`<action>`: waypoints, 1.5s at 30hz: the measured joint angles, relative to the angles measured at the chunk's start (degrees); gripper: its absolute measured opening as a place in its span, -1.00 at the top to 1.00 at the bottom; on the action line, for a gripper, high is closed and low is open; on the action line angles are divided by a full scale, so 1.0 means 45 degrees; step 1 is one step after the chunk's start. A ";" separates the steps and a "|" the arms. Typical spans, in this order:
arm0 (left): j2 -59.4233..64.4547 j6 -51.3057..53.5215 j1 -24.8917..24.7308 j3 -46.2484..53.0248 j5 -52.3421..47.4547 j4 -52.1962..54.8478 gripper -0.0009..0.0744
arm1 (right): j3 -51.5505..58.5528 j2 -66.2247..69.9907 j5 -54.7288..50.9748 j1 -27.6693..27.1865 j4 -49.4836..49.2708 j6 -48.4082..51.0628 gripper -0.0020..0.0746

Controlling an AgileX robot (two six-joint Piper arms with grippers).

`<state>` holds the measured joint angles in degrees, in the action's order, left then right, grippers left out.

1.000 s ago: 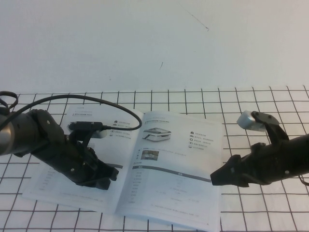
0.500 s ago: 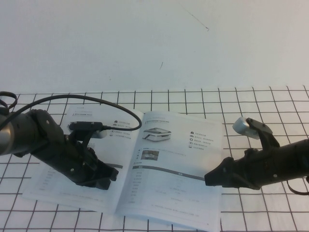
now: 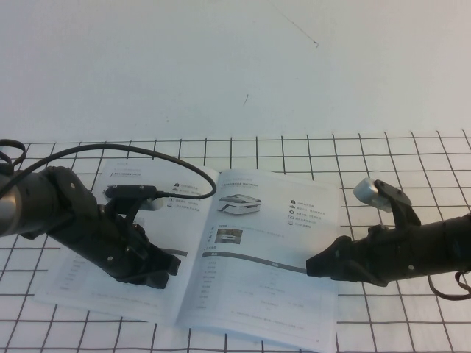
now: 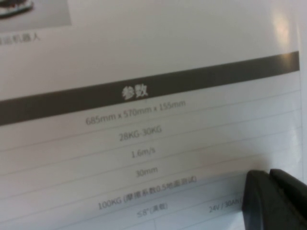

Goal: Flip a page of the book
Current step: Open the closed book

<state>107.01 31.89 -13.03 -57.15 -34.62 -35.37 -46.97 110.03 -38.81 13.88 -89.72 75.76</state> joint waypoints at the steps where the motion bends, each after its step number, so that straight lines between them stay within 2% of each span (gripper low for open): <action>1: 0.0000 0.0000 0.0000 0.0000 0.0000 -0.0025 0.98 | 0.0000 0.0000 0.0000 0.0000 -0.0026 0.0010 -0.31; 9: 0.0009 0.0000 0.0018 0.0000 0.0000 -0.0076 0.98 | 0.0000 0.0021 0.0879 0.0000 0.0081 0.0062 -0.31; 24: 0.0009 0.0055 0.0018 0.0000 0.0000 -0.0178 0.98 | -0.0028 0.0108 0.0859 0.0000 -0.0285 0.0564 -0.31; 36: 0.0028 0.0083 0.0018 0.0000 0.0000 -0.0207 0.98 | -0.0097 0.0750 -0.0333 -0.0109 -0.1698 0.1763 -0.31; 45: 0.0028 0.0083 0.0018 0.0000 0.0000 -0.0207 0.98 | -0.0097 0.0308 -0.0937 -0.0109 -0.1795 0.2535 -0.31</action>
<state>107.14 32.26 -12.95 -57.15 -34.62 -36.30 -47.41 111.42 -43.03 13.39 -97.79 87.16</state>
